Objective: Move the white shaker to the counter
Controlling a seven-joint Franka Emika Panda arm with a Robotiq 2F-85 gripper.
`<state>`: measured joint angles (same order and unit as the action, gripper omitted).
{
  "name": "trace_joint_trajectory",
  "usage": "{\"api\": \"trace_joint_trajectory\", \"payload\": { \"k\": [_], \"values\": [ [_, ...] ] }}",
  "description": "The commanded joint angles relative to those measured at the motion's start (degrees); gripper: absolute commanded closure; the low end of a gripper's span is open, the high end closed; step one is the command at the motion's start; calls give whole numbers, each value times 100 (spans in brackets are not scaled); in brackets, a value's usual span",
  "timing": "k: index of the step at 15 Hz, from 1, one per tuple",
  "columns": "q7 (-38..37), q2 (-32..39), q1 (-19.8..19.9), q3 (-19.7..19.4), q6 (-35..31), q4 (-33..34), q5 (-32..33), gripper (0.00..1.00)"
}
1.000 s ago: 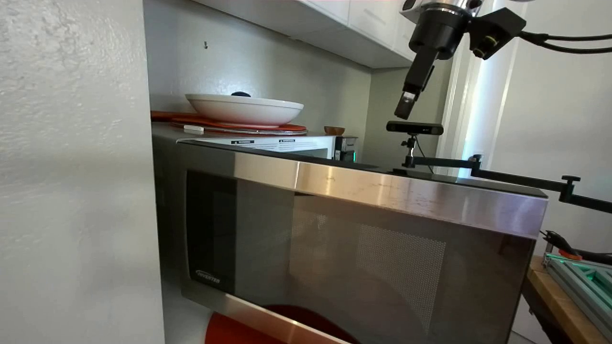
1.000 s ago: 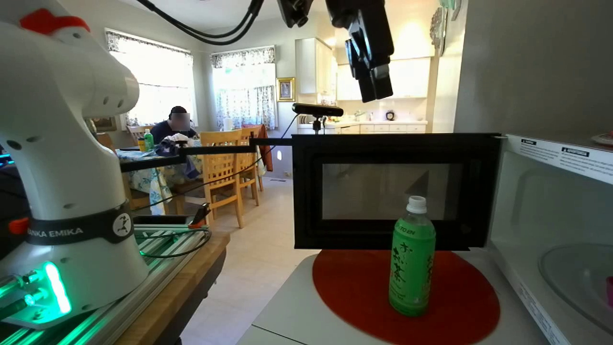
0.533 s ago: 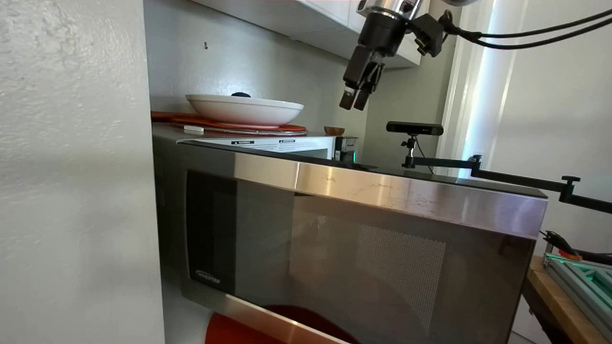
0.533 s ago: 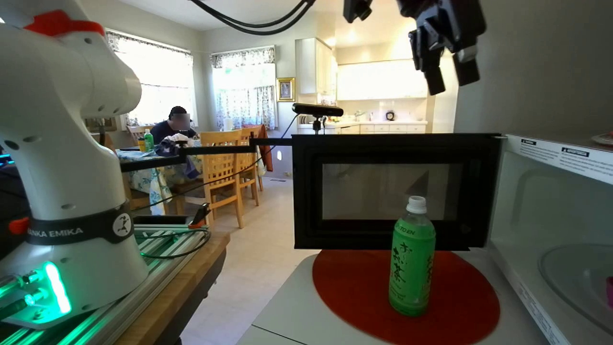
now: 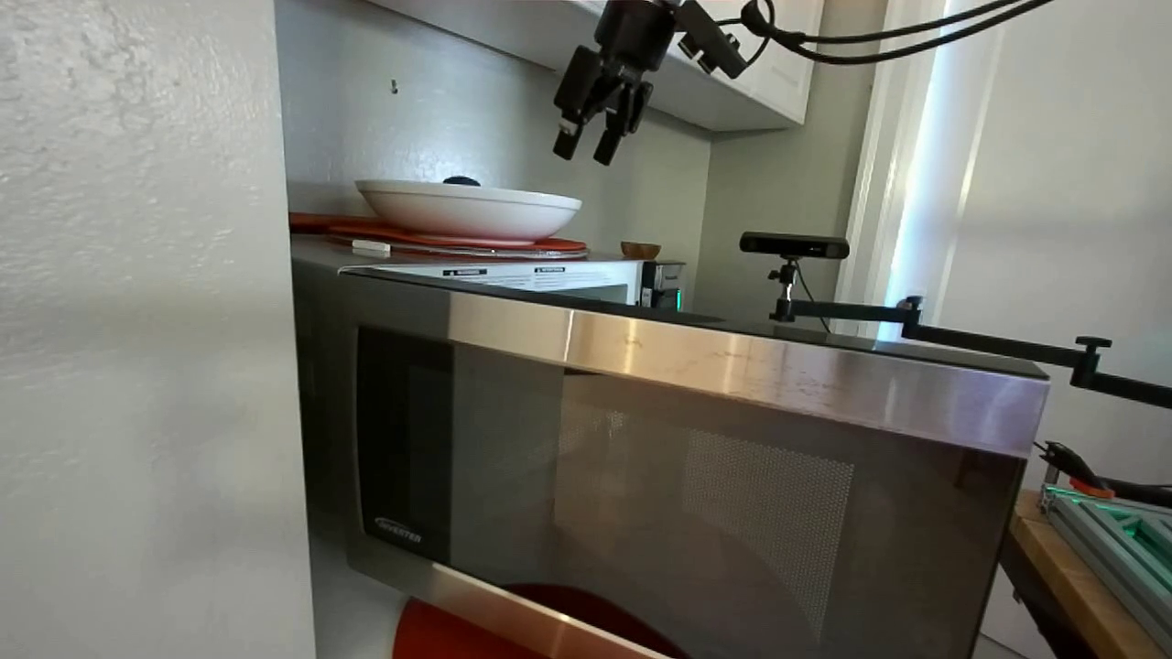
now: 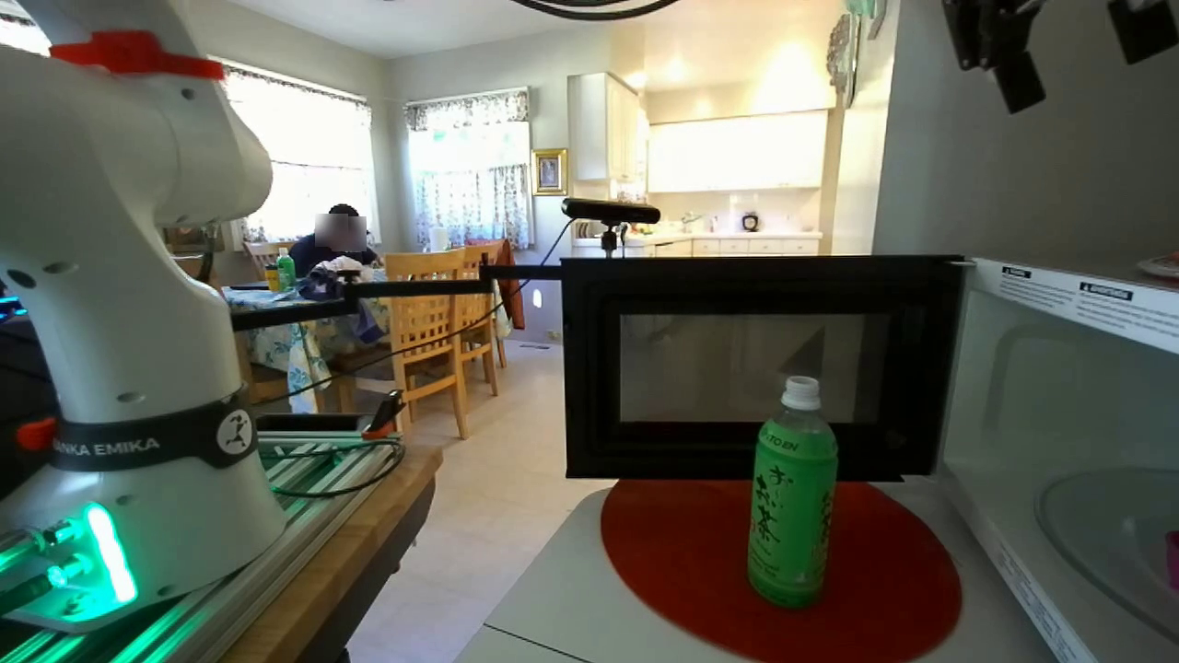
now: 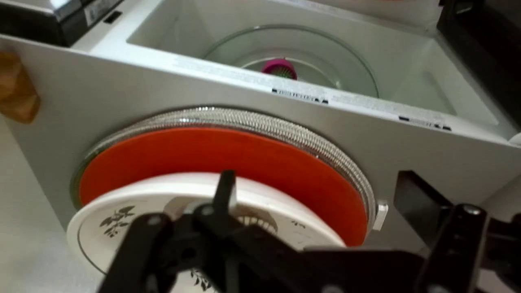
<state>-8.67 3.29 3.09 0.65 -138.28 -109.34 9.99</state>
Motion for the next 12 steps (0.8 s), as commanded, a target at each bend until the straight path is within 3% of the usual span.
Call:
{"api": "trace_joint_trajectory", "payload": {
  "k": [1, 12],
  "values": [
    [-298, 648, -104, -178, 168, 917, 317, 0],
    [-151, 2447, -93, -536, -67, 3140, 62, 0]
  ]
}}
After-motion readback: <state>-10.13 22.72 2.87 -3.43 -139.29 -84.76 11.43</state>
